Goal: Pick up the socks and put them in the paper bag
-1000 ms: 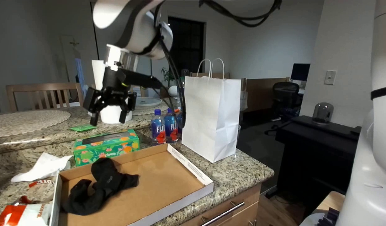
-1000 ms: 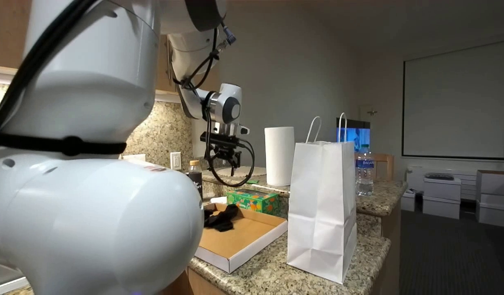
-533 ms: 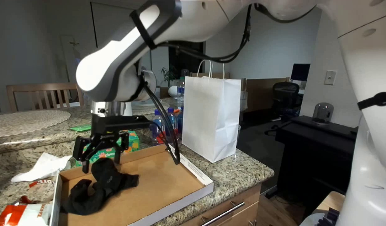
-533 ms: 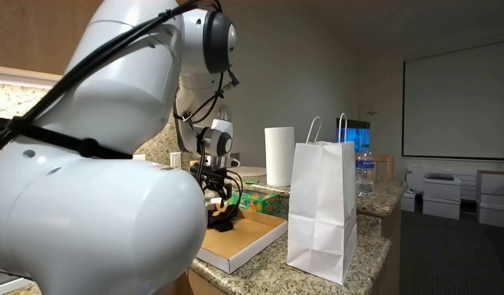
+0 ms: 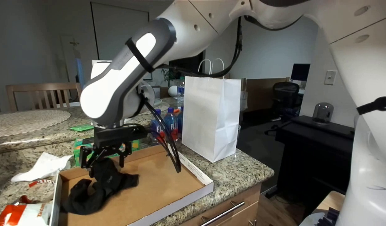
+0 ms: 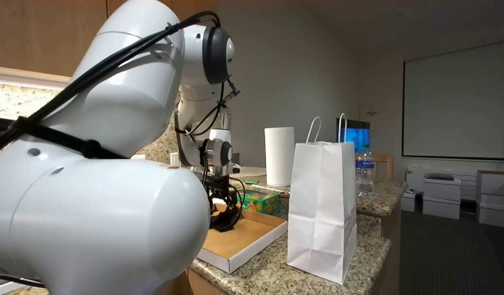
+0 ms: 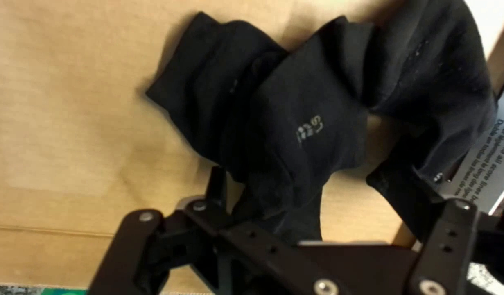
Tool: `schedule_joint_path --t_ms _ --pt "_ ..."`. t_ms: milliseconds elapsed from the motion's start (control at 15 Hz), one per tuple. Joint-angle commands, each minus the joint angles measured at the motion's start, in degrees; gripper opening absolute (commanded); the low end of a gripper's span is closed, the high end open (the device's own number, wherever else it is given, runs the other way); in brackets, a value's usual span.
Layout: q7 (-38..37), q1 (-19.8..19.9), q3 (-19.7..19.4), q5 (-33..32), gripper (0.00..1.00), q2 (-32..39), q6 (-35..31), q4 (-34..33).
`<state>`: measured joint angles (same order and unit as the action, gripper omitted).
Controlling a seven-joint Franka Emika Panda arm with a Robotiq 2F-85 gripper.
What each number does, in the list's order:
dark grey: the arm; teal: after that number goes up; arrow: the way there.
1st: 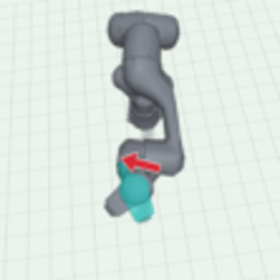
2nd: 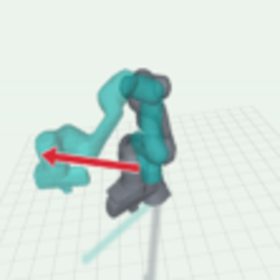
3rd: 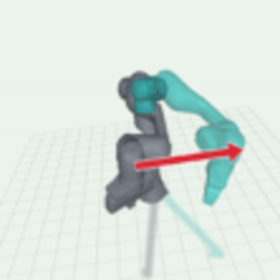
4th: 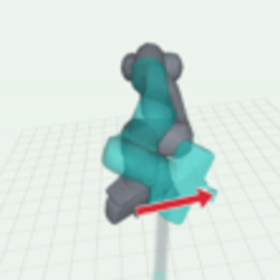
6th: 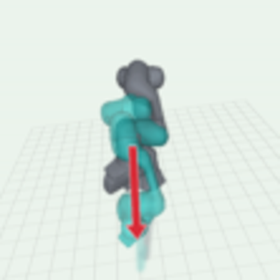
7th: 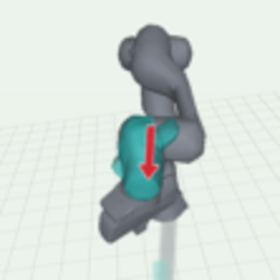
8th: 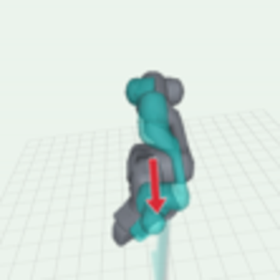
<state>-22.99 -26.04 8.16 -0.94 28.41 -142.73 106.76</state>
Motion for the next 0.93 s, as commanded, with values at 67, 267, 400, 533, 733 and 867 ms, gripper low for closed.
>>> schedule_joint_path --t_ms 67,267,400,533,733,867 --pt "-2.8 -1.3 -1.1 -1.8 1.0 2.5 -0.4 -0.2" --pt "-2.5 -1.4 -1.3 -1.7 0.75 3.6 0.3 -0.3" --pt "-2.5 -1.4 -1.4 -1.6 0.67 3.4 0.1 0.0" --pt "-2.5 -1.4 -1.6 -1.7 0.53 2.8 0.0 0.0" --pt "-2.4 -1.3 -1.6 -1.6 0.34 2.4 0.1 -0.3" --pt "-2.3 -1.0 -1.5 -1.2 0.21 2.2 0.4 -0.4"
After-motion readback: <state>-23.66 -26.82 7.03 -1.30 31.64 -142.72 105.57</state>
